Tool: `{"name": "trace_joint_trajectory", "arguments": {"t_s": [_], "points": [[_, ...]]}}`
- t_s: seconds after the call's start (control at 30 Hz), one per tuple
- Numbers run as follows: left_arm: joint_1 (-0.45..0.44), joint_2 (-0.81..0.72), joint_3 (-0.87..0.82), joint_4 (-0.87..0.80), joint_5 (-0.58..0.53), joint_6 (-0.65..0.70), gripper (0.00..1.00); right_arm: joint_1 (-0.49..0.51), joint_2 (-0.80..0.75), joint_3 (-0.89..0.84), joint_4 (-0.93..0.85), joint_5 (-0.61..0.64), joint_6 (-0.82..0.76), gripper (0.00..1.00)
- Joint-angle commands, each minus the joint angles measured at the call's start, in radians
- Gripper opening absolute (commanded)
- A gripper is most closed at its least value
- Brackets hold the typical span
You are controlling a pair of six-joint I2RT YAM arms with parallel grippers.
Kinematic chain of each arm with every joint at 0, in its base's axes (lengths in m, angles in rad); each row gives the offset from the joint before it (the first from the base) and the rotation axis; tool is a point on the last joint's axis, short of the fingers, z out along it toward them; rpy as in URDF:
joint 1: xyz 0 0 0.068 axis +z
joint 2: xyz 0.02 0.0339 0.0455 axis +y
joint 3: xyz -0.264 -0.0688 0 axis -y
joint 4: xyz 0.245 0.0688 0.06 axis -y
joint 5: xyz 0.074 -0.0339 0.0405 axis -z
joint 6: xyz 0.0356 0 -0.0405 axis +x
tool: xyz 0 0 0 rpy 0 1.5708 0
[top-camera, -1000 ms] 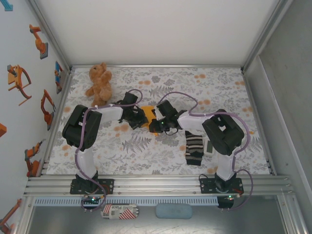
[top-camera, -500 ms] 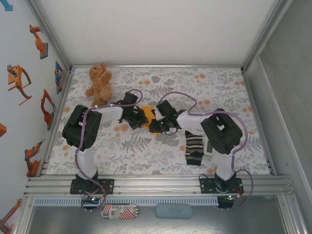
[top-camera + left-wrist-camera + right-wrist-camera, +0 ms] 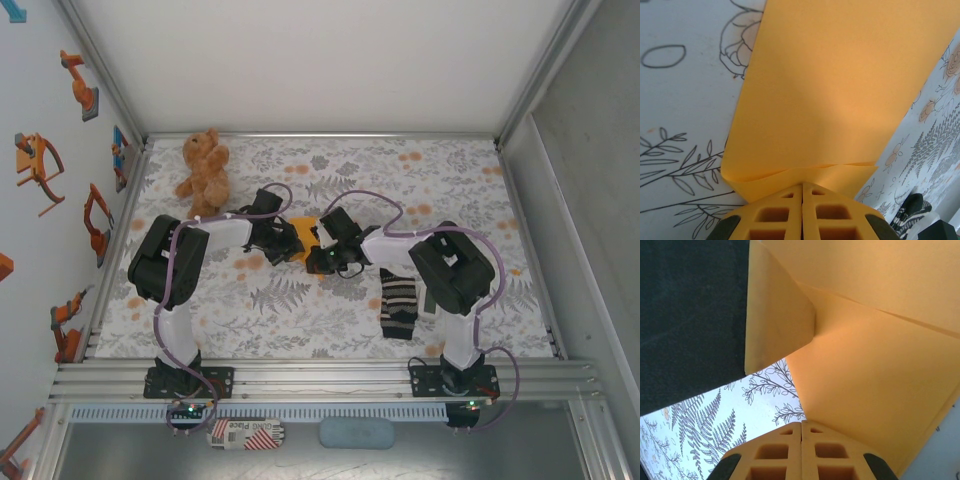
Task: Fold a paper plane with a square sheet of paper (pick it up from the middle)
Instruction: Third fold the triangle at the center of the table.
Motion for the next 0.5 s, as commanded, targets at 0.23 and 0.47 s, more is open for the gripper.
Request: {"name": "trace_joint_trajectory", "arguments": {"t_s": [0.23,0.47], "points": [[0.007,0.079,-0.043,-0.126,-0.099,0.013,0.07,-0.013,0.005,-0.032,-0.006,-0.033,-0.016,0.00],[0.015,0.099,-0.057,-0.147,-0.125,0.034,0.07,-0.025,-0.052,-0.099,0.016,-0.058,-0.024,0.00]]}}
